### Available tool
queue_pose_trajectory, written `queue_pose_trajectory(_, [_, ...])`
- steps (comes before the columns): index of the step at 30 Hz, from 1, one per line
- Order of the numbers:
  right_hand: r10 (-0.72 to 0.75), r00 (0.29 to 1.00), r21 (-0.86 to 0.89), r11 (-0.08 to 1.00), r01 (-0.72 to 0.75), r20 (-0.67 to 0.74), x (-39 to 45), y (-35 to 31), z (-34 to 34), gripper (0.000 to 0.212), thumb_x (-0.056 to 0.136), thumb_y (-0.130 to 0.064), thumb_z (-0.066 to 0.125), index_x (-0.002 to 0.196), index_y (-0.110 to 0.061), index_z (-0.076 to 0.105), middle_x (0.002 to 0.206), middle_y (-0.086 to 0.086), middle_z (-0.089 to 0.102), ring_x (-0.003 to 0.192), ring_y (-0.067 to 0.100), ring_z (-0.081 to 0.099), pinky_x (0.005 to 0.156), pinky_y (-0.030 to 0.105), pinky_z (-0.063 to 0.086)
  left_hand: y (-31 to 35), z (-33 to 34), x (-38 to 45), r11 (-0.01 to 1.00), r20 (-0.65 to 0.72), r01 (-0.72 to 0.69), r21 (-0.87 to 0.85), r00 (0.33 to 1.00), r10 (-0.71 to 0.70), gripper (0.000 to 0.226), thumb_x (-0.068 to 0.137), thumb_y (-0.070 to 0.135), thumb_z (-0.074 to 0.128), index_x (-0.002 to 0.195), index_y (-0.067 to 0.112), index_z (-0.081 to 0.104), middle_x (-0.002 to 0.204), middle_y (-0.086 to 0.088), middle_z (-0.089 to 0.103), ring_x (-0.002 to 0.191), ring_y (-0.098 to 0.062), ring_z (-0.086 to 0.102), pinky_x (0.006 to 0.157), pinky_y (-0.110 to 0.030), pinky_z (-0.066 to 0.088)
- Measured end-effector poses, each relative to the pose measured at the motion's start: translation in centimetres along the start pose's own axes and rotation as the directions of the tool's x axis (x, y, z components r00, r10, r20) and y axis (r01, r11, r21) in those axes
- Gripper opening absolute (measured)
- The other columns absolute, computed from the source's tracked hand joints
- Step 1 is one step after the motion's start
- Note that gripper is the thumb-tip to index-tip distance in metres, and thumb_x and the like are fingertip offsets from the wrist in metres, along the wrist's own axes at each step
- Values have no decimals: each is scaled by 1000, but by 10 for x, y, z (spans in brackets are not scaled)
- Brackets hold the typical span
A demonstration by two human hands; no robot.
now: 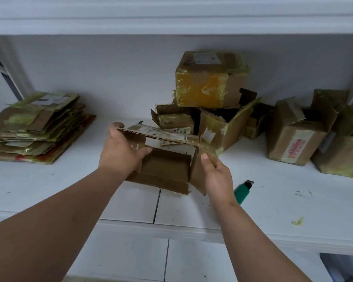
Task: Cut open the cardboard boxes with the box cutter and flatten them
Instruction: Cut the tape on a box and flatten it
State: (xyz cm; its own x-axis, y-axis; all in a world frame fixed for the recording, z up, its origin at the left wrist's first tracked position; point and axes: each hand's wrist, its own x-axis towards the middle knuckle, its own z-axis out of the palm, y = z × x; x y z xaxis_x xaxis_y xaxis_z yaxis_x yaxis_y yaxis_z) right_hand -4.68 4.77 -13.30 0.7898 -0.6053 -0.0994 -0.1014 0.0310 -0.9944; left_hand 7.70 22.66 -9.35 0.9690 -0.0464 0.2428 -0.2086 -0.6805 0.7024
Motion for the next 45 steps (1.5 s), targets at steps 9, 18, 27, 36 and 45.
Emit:
queue_pose_trajectory(9, [153,987,326,936,-132,-40,8,4,-7,22,101,-39,52,121,-33,57,107,-5,65,103,19,60,102,41,46,-20,-16,2,937,341,-307,167,910,238,61,92,13,56,144,36,34,131,3,53,102,-13,53,80,-23,43])
queue_pose_trajectory(18, [226,969,622,746,-237,98,1,8,-6,39,98,-39,43,116,-13,66,104,12,73,98,28,65,93,43,51,-49,-18,1,769,546,-561,306,766,341,63,100,8,37,152,40,23,154,6,35,131,-16,42,107,-28,40])
queue_pose_trajectory(27, [272,962,200,941,-272,27,0,17,6,41,96,0,48,125,-29,47,103,0,72,92,23,72,83,42,60,-62,-12,-6,736,671,-574,357,706,225,67,95,6,39,148,46,31,159,19,21,143,-14,28,114,-23,27])
queue_pose_trajectory(36, [96,994,-414,903,-111,-56,1,28,7,40,93,-6,41,130,-19,41,112,4,63,93,23,58,80,31,46,-65,8,-7,818,684,-474,327,716,141,51,97,50,46,146,38,39,157,15,28,143,-14,28,117,-35,26])
queue_pose_trajectory(45, [-136,983,-928,336,164,124,-4,36,1,60,91,-20,48,150,-23,36,159,5,23,144,29,21,122,43,10,-66,32,-18,654,723,-572,495,689,54,58,95,55,43,147,32,31,156,9,24,137,-28,26,109,-46,37])
